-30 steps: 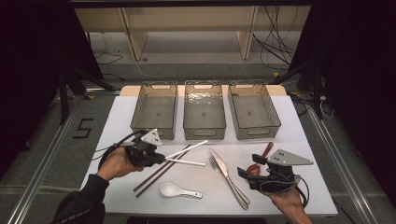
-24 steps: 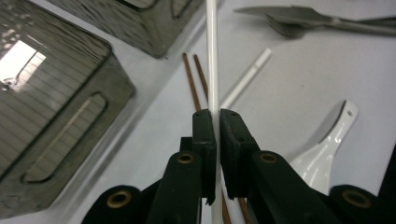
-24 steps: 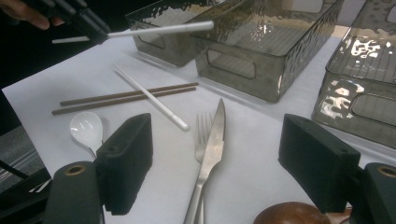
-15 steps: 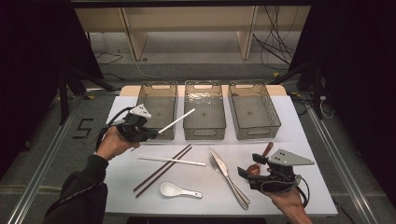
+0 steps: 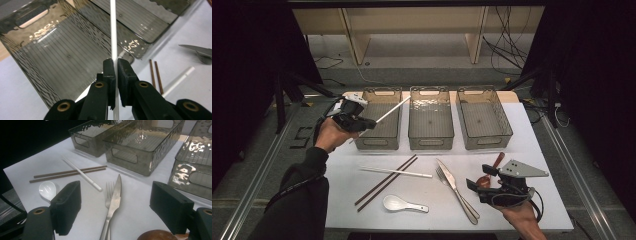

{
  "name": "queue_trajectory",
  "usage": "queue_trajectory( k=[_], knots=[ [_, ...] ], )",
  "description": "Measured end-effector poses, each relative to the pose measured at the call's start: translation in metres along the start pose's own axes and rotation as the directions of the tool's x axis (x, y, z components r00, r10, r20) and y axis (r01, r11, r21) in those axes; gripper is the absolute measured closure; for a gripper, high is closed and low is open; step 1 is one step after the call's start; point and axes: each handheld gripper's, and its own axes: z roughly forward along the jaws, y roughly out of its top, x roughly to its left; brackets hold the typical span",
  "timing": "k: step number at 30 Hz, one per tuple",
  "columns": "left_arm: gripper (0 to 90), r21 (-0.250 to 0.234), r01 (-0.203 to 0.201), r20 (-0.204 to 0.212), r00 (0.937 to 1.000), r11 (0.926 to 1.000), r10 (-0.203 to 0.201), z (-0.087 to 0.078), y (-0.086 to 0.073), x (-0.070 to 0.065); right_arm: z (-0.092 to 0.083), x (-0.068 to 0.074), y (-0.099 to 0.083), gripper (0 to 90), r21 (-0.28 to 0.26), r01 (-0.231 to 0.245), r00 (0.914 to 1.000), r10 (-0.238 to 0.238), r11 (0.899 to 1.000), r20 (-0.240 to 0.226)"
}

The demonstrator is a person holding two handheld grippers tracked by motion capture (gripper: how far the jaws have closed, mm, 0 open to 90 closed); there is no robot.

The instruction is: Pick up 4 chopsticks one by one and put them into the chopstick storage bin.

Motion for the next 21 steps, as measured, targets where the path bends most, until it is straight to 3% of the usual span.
queue_trajectory(
  k=[14,21],
  knots=[
    [84.7,0.002,0.081,-0.047,0.9956,0.9967,-0.081,0.021,0.012,0.028,0.000,0.000,0.000,26.0,-0.004,-0.002,1.0000,0.002,1.000,-0.001],
    [84.7,-0.022,0.118,-0.062,0.9910,0.9928,-0.119,0.027,0.013,0.039,0.000,0.000,0.000,26.0,-0.001,-0.002,1.0000,0.002,1.000,-0.002]
  ],
)
